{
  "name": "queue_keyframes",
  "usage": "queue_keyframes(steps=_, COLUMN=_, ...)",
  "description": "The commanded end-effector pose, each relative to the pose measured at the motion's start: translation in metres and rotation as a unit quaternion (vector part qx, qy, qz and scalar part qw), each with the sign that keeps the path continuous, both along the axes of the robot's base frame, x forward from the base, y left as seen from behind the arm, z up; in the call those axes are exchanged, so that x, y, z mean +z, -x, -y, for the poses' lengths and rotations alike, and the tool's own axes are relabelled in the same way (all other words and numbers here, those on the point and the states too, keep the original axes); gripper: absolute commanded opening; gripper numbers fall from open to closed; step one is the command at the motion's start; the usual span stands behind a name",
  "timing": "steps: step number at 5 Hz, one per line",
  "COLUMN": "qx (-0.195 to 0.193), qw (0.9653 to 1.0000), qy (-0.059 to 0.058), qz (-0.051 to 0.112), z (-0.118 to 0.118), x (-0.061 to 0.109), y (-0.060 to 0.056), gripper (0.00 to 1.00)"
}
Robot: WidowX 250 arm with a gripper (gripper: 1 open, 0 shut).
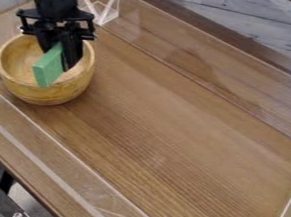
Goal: Put the green block in the brown bowl
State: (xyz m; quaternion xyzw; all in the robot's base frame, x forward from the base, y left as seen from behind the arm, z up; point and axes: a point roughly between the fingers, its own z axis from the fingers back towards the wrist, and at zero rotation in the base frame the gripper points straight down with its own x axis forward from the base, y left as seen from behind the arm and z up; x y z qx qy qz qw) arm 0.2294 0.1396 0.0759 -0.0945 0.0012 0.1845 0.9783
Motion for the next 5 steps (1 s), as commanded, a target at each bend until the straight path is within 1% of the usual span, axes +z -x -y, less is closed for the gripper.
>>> queue_keyframes(steps=1, qx=0.003, qw=0.9998, qy=-0.009, qz=0.016, z=-0.0064, x=0.0058, y=-0.0027, gripper=0.0)
queue_keyframes(steps=5, qx=-0.004, qw=0.9999, qy=0.002, qz=0.012, z=-0.0066, x=0.0019, y=-0.0044, gripper=0.0)
